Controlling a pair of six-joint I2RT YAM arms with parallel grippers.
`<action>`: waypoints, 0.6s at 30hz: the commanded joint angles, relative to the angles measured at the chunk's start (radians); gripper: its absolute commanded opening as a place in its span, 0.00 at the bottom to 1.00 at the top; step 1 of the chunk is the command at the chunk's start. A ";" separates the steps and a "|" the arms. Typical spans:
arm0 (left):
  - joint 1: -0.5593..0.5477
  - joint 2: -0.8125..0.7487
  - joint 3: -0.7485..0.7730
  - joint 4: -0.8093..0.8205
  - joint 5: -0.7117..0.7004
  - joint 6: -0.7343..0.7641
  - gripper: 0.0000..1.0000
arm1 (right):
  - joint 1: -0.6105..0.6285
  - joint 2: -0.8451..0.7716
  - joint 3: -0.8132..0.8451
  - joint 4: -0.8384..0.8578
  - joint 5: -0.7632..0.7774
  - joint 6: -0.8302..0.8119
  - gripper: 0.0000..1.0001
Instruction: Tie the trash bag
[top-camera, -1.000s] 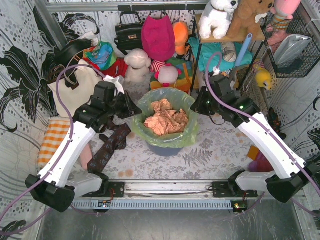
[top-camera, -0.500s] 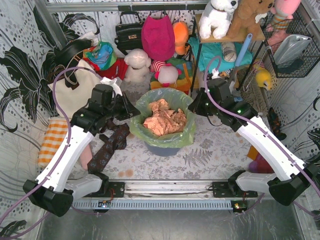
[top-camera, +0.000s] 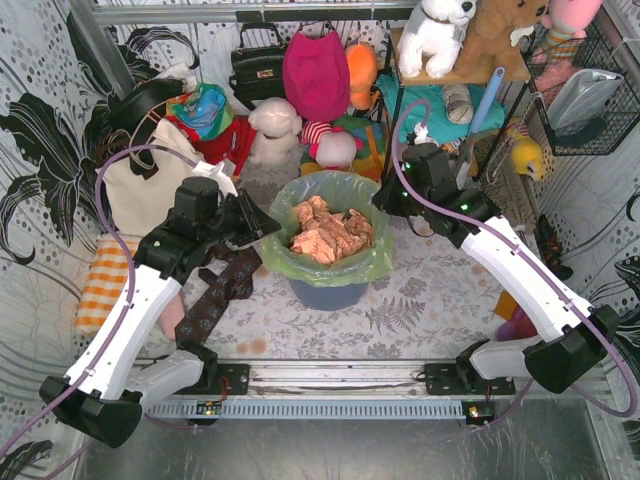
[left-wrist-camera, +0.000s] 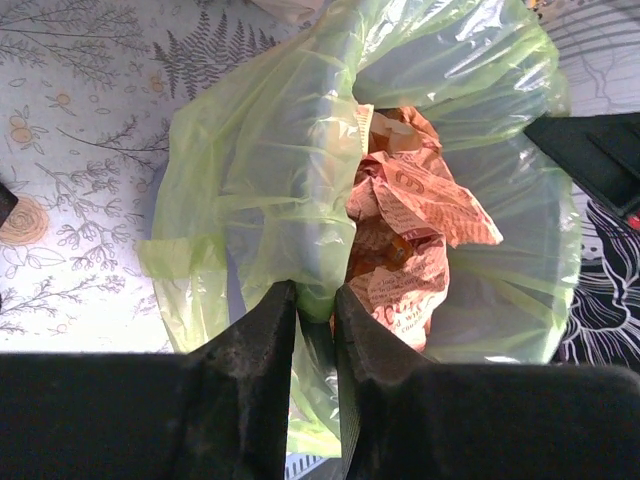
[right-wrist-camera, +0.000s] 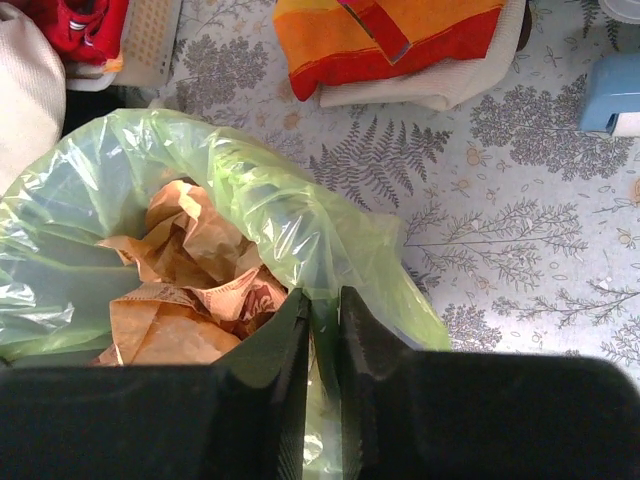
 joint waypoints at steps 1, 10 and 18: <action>-0.021 -0.057 0.012 0.098 0.139 -0.036 0.27 | -0.004 0.005 0.001 0.032 0.001 0.014 0.17; -0.022 -0.096 0.021 0.064 0.083 -0.021 0.36 | -0.004 -0.062 -0.009 0.037 -0.006 0.016 0.34; -0.021 -0.079 -0.024 -0.045 -0.046 0.023 0.37 | -0.004 -0.046 0.014 0.024 -0.048 0.020 0.35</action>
